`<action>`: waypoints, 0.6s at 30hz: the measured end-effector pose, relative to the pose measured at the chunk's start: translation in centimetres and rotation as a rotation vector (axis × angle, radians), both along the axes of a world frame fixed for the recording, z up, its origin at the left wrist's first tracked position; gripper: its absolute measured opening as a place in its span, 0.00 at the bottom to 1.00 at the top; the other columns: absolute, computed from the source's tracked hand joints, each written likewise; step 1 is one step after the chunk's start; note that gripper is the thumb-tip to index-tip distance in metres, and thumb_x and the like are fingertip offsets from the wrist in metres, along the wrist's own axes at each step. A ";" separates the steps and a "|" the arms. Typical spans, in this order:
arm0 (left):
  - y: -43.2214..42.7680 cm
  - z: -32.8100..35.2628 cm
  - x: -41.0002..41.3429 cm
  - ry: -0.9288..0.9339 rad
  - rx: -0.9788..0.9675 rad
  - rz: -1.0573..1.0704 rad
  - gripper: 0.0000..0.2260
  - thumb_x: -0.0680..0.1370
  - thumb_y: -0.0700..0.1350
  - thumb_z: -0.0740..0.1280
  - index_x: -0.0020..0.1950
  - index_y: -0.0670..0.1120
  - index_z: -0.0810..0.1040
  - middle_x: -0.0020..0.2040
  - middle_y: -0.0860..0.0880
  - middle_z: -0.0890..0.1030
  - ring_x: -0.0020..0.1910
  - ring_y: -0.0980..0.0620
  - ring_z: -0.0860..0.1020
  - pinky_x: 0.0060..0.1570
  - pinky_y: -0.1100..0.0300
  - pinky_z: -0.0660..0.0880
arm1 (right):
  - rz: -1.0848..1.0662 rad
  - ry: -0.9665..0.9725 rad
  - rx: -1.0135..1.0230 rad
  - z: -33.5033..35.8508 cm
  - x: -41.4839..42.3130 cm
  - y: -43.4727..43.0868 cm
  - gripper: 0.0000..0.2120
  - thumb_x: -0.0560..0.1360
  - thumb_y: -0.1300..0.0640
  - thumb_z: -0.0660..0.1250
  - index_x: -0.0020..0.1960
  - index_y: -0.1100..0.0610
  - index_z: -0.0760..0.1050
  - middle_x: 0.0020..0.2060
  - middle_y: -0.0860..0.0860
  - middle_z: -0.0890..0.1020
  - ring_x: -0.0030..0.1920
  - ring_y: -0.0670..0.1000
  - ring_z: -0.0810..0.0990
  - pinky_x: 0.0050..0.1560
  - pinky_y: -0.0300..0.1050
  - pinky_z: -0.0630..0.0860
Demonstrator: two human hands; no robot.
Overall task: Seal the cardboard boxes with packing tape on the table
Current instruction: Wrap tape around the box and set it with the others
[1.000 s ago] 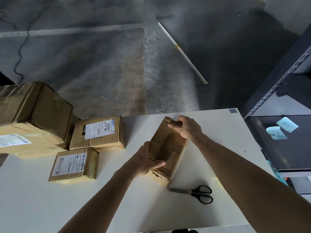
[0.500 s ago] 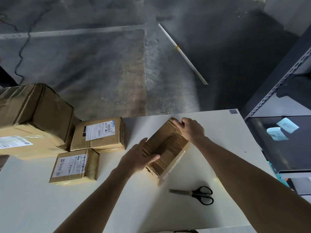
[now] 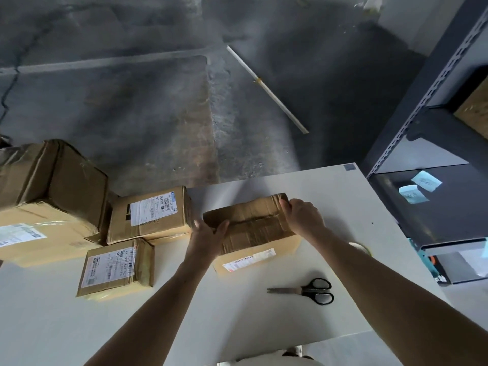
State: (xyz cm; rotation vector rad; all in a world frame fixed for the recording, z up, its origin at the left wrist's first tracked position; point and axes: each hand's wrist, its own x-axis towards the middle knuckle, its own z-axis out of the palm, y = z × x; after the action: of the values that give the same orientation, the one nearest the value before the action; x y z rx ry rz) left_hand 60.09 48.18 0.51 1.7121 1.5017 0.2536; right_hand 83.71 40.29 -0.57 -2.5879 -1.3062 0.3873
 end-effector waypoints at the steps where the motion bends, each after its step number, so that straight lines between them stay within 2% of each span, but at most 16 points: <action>1: -0.1 0.1 0.1 -0.007 -0.001 0.010 0.27 0.80 0.57 0.64 0.71 0.42 0.61 0.61 0.40 0.76 0.55 0.42 0.79 0.46 0.55 0.78 | -0.008 0.006 0.004 0.1 -0.5 -0.5 0.26 0.84 0.43 0.49 0.56 0.62 0.76 0.53 0.62 0.82 0.55 0.63 0.80 0.54 0.53 0.75; 3: -0.3 0.2 0.3 -0.004 0.003 0.026 0.26 0.80 0.57 0.63 0.71 0.41 0.62 0.61 0.40 0.76 0.51 0.45 0.77 0.40 0.59 0.74 | -0.038 0.018 0.016 0.1 -1.5 -1.5 0.26 0.84 0.44 0.48 0.56 0.62 0.76 0.51 0.62 0.83 0.53 0.63 0.81 0.52 0.53 0.75; 5: -0.4 0.3 0.3 -0.014 -0.004 0.026 0.32 0.77 0.59 0.67 0.71 0.41 0.61 0.60 0.41 0.75 0.53 0.43 0.77 0.41 0.59 0.75 | -0.084 0.042 0.028 0.1 -2.4 -2.5 0.27 0.84 0.42 0.48 0.55 0.62 0.76 0.50 0.62 0.83 0.51 0.63 0.81 0.50 0.53 0.75; 8: -0.7 0.4 0.3 -0.005 -0.006 -0.002 0.42 0.69 0.64 0.74 0.70 0.41 0.60 0.56 0.44 0.73 0.55 0.42 0.77 0.43 0.57 0.78 | -0.154 0.132 0.004 0.1 -3.9 -4.0 0.34 0.78 0.30 0.51 0.55 0.60 0.76 0.49 0.61 0.83 0.51 0.63 0.81 0.47 0.51 0.75; 11: -0.8 0.6 0.4 0.032 -0.001 -0.025 0.45 0.66 0.66 0.75 0.70 0.40 0.59 0.54 0.46 0.71 0.58 0.42 0.76 0.50 0.53 0.78 | -0.196 0.140 -0.053 0.6 -5.1 -4.6 0.42 0.68 0.22 0.58 0.59 0.59 0.75 0.52 0.58 0.82 0.55 0.60 0.81 0.54 0.51 0.76; 15: -0.8 0.5 0.1 0.022 0.024 -0.025 0.42 0.68 0.65 0.74 0.69 0.41 0.60 0.58 0.43 0.75 0.57 0.40 0.78 0.52 0.47 0.81 | -0.269 0.135 -0.085 0.9 -5.7 -4.2 0.37 0.73 0.26 0.59 0.62 0.58 0.73 0.56 0.57 0.81 0.58 0.59 0.79 0.57 0.51 0.75; 18: -0.8 0.7 0.0 -0.008 0.031 -0.032 0.35 0.74 0.59 0.72 0.68 0.39 0.61 0.58 0.40 0.75 0.55 0.40 0.78 0.48 0.52 0.81 | -0.263 0.127 -0.056 0.7 -5.7 -4.3 0.31 0.77 0.31 0.57 0.61 0.57 0.73 0.54 0.57 0.82 0.56 0.60 0.80 0.54 0.51 0.76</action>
State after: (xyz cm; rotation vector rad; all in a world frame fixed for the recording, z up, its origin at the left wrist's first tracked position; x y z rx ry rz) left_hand 60.09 47.43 1.20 1.7561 1.4707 0.2675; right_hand 77.97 35.99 0.18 -2.6842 -0.9110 0.5355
